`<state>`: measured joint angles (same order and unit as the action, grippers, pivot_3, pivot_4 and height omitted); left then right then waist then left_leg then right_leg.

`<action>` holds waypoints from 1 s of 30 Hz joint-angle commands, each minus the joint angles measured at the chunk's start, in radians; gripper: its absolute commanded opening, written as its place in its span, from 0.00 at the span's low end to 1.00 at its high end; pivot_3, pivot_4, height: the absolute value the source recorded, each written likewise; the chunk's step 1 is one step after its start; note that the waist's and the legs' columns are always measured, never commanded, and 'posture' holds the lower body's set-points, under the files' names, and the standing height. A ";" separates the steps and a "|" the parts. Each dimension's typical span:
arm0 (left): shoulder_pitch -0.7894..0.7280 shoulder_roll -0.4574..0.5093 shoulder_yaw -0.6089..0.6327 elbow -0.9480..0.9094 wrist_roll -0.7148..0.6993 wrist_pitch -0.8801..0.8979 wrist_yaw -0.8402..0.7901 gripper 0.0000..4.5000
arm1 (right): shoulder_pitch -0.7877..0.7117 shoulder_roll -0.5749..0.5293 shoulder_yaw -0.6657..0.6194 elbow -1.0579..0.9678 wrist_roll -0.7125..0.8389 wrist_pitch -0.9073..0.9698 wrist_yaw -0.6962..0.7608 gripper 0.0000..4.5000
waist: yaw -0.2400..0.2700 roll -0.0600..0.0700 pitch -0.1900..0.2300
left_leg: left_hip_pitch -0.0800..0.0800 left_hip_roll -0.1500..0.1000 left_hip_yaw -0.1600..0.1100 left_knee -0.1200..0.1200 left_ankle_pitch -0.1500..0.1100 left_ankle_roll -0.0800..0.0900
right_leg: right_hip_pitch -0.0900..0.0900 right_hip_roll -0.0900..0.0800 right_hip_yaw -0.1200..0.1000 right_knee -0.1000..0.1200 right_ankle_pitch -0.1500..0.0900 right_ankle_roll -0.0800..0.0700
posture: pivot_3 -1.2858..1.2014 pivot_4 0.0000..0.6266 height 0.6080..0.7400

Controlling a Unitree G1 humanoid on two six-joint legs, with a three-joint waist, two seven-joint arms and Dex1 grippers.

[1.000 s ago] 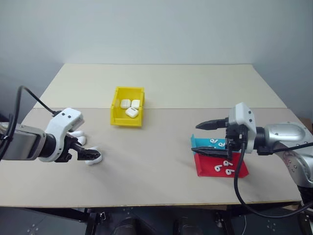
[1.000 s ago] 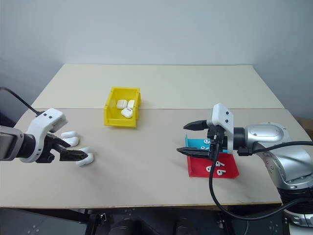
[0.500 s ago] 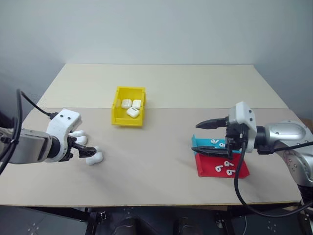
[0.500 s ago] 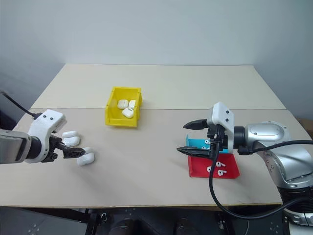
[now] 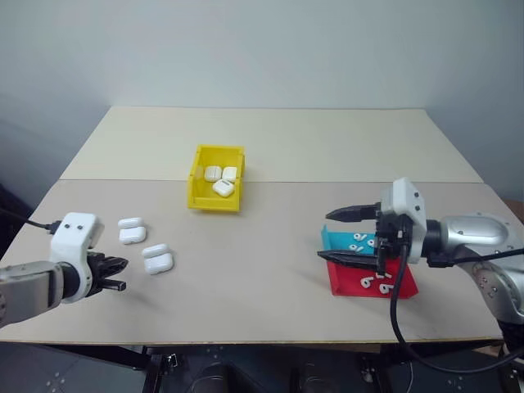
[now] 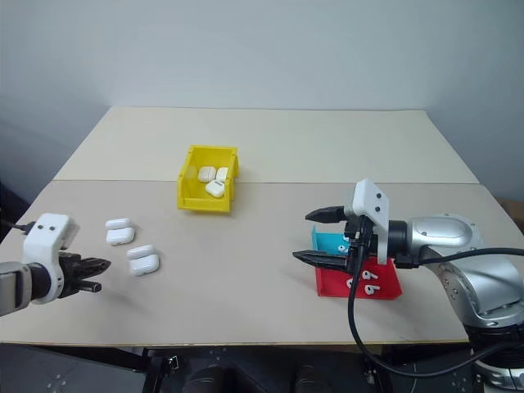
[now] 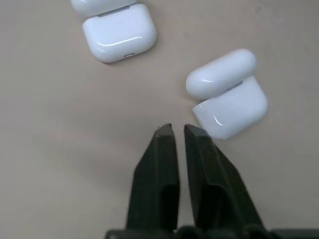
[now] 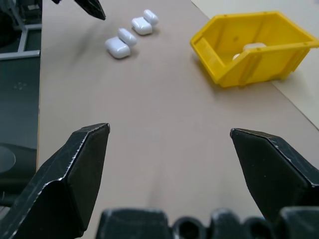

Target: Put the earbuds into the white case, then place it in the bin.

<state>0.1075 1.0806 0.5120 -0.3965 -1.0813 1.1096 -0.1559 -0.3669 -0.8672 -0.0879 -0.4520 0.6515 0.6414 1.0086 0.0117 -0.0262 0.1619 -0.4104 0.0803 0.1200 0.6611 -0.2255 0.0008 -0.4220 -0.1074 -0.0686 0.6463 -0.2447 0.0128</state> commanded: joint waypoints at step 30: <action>-0.320 -0.143 -0.395 0.576 0.732 -0.721 -0.800 0.01 | 0.067 0.022 -0.067 -0.169 0.102 0.041 -0.146 1.00 | 0.002 0.000 0.000 | -0.001 0.000 0.000 0.000 -0.001 0.002 | 0.000 0.000 -0.001 0.000 0.000 0.000 | 0.52 0.24 1.00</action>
<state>-0.1932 0.9416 0.1236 0.1784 -0.3554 0.4130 -0.9431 -0.2960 -0.8377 -0.1291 -0.5839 0.7318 0.6848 0.8668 0.0138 -0.0262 0.1614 -0.4118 0.0806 0.1196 0.6614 -0.2262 0.0024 -0.4220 -0.1074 -0.0702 0.6466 -0.2449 0.0127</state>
